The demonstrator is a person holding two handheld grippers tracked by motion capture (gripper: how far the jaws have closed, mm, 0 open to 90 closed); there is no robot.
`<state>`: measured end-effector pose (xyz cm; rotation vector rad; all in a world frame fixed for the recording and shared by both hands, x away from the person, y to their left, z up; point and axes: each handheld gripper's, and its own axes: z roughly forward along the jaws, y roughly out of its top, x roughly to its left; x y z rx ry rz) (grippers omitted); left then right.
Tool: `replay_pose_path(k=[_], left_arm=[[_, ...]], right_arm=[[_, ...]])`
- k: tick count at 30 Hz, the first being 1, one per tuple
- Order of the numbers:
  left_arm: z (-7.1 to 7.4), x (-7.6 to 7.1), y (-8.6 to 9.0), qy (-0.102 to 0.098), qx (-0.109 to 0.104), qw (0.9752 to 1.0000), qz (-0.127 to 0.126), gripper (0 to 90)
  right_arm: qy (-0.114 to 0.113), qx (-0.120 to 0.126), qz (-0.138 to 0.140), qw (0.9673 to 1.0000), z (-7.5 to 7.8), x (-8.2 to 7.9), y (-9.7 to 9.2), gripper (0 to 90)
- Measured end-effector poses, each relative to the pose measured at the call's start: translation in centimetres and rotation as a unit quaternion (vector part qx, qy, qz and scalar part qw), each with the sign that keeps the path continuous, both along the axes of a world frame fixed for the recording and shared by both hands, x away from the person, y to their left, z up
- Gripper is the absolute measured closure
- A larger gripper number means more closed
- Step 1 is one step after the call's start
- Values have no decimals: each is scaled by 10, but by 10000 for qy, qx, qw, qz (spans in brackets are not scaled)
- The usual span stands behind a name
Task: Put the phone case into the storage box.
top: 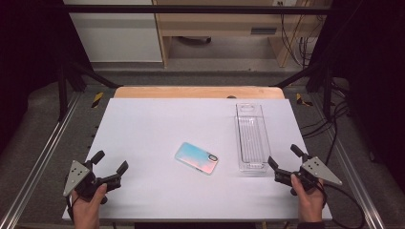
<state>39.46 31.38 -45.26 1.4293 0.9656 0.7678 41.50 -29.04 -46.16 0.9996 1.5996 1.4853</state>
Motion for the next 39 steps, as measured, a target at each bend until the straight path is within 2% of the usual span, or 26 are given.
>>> replay_pose_path(k=[9,11,12,13,15,17,18,19,20,23,24,25,26,27,28,29,30,31,32,34,35,36,38,39], left_arm=[[0,1,-14,334,173,9993,-56,26],[-1,5,-21,485,267,9984,-77,29],[-2,9,-30,651,372,9971,-149,39],[-2,9,-30,651,372,9971,-149,43],[-2,12,-40,775,501,9955,-211,49],[-2,16,-48,887,643,9936,-268,50],[0,21,-56,988,718,9918,-375,52],[0,21,-56,988,718,9918,-375,52],[3,26,-64,1048,816,9901,-464,56],[7,33,-70,1143,850,9886,-482,71],[11,39,-77,1238,870,9871,-522,77],[11,39,-77,1238,870,9871,-522,87],[16,44,-85,1310,982,9847,-594,99],[16,44,-85,1310,982,9847,-594,109],[21,48,-94,1396,976,9826,-736,132],[21,48,-94,1396,976,9826,-736,145],[23,50,-99,1433,974,9815,-819,150],[27,54,-109,1461,1117,9782,-968,173],[29,57,-114,1489,1192,9763,-1025,194],[33,60,-124,1536,1232,9739,-1127,235],[33,60,-124,1536,1232,9739,-1127,268],[35,64,-133,1576,1300,9712,-1224,284],[36,67,-141,1626,1372,9685,-1293,309],[36,67,-141,1626,1372,9685,-1293,336]], right_arm=[[-37,-24,-72,10000,0,-1,-1,51],[-39,-39,-108,9999,0,-1,-1,51],[-37,-39,-123,9999,0,-2,-2,50],[-37,-39,-123,9999,0,-2,-2,50],[-41,-35,-137,9999,1,-4,-3,47],[-33,-25,-155,9999,1,-4,-4,46],[-31,-40,-190,9998,1,-4,-5,46],[-31,-40,-190,9998,1,-4,-5,46],[-22,-29,-216,9998,1,-4,-6,44],[3,-14,-227,9997,0,-4,-6,44],[0,-53,-219,9997,0,-3,-5,44],[-3,-84,-212,9997,0,-3,-4,44],[-1,-107,-192,9998,0,-3,-3,44],[7,-141,-188,9997,0,-3,-2,43],[-1,-187,-186,9997,0,-3,-1,43],[-6,-214,-177,9996,0,-3,0,44],[-6,-214,-177,9996,0,-3,0,44],[-22,-252,-161,9996,0,-3,1,44],[-8,-259,-149,9996,0,-3,2,43],[11,-297,-134,9995,0,-3,3,42],[11,-297,-134,9995,0,-3,3,42],[9,-307,-117,9995,0,-3,4,42],[4,-336,-110,9994,-1,-3,5,42],[4,-336,-110,9994,-1,-3,5,42]])
